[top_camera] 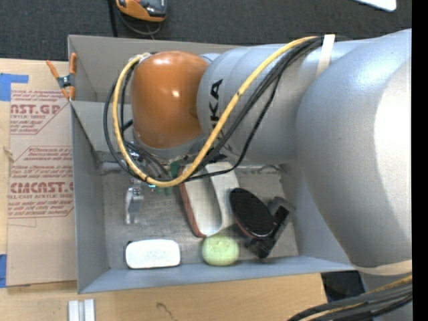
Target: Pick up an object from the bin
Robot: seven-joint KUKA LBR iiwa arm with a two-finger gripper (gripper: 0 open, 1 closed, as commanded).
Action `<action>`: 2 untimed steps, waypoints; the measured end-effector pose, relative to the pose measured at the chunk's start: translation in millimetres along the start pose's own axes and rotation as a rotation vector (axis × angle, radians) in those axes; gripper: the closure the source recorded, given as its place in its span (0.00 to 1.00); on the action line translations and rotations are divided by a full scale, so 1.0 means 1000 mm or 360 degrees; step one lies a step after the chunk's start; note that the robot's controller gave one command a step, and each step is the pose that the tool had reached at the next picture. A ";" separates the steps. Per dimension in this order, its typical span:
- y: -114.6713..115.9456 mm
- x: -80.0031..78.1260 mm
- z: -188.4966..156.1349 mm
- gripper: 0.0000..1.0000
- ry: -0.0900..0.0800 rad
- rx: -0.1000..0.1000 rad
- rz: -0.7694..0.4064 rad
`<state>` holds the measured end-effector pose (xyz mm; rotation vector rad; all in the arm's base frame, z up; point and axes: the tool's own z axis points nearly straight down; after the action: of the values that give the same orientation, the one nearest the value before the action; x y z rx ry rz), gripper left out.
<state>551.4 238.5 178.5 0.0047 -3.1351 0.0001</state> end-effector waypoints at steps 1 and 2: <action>-0.001 -0.002 -0.004 0.00 -0.0012 -0.0002 0.0004; -0.033 0.042 0.066 0.00 -0.0015 -0.0001 -0.0152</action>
Offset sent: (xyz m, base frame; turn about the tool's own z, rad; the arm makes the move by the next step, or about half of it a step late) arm -0.0698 -0.0527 -0.1085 -0.1519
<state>508.8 205.7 113.0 0.1547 -3.1406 -0.0018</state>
